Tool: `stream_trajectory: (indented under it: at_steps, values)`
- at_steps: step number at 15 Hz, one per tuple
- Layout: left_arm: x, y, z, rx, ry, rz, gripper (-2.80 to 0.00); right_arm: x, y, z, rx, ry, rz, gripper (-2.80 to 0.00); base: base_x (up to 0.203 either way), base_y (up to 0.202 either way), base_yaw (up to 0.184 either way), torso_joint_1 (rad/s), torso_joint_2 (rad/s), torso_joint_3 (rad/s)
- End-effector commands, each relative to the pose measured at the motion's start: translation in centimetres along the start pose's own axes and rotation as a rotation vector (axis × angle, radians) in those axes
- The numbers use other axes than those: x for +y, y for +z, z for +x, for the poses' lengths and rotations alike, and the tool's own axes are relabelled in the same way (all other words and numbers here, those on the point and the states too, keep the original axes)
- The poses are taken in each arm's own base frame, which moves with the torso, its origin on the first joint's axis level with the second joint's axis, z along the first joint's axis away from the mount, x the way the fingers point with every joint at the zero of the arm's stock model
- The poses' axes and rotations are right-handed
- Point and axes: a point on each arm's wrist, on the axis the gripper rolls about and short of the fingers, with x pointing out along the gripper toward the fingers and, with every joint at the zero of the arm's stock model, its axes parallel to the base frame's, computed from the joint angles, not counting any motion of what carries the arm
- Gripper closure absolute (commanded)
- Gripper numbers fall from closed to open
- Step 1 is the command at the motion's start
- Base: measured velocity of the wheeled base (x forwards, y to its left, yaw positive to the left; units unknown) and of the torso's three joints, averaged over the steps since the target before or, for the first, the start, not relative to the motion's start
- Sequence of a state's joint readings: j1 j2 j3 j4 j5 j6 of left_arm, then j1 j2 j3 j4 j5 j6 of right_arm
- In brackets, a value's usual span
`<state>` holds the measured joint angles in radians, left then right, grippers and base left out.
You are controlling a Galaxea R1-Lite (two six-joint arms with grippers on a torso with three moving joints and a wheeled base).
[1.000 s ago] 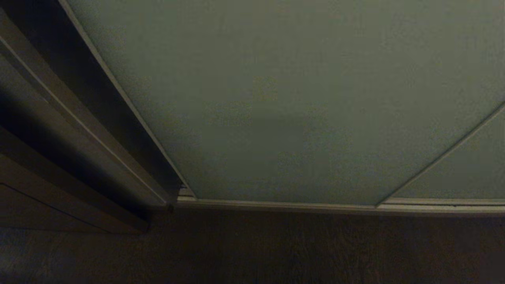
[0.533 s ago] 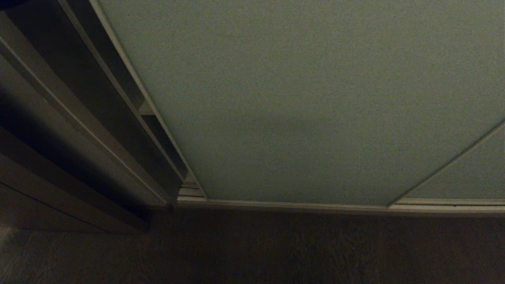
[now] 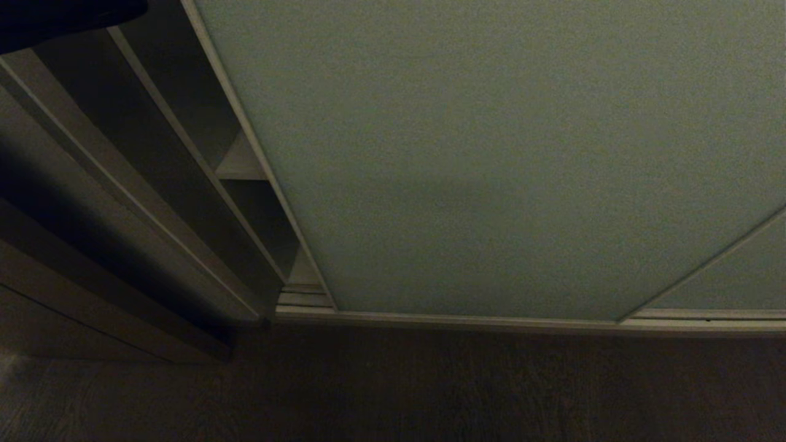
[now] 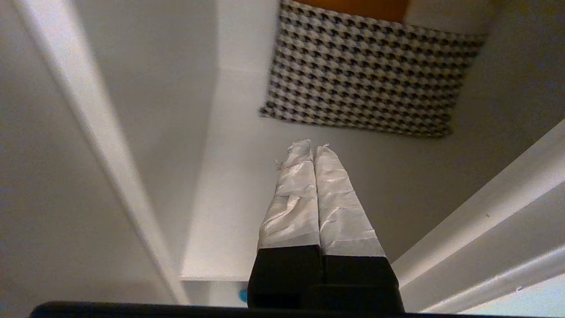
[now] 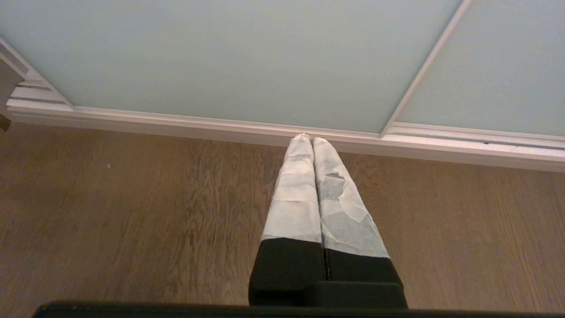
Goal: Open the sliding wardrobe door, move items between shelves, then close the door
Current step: Open the door
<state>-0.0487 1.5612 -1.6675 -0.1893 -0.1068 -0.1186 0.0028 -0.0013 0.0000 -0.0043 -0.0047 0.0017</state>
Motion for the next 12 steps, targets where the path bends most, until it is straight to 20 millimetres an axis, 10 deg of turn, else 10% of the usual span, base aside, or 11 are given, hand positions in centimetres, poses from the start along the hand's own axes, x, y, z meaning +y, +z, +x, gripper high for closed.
stream_trajectory:
  at_steps: [1,12]
  values:
    - [-1.0,-0.3,0.4,0.014,-0.024,-0.012,0.00,0.0,0.0,0.0,-0.001,0.000,0.000,0.00,0.000,0.000,0.000,0.000,0.00,0.000]
    - [-8.9,-1.6,1.2,0.096,-0.112,-0.039,0.00,0.0,0.0,0.0,-0.002,0.000,0.000,0.00,0.000,0.000,0.000,0.000,0.00,0.000]
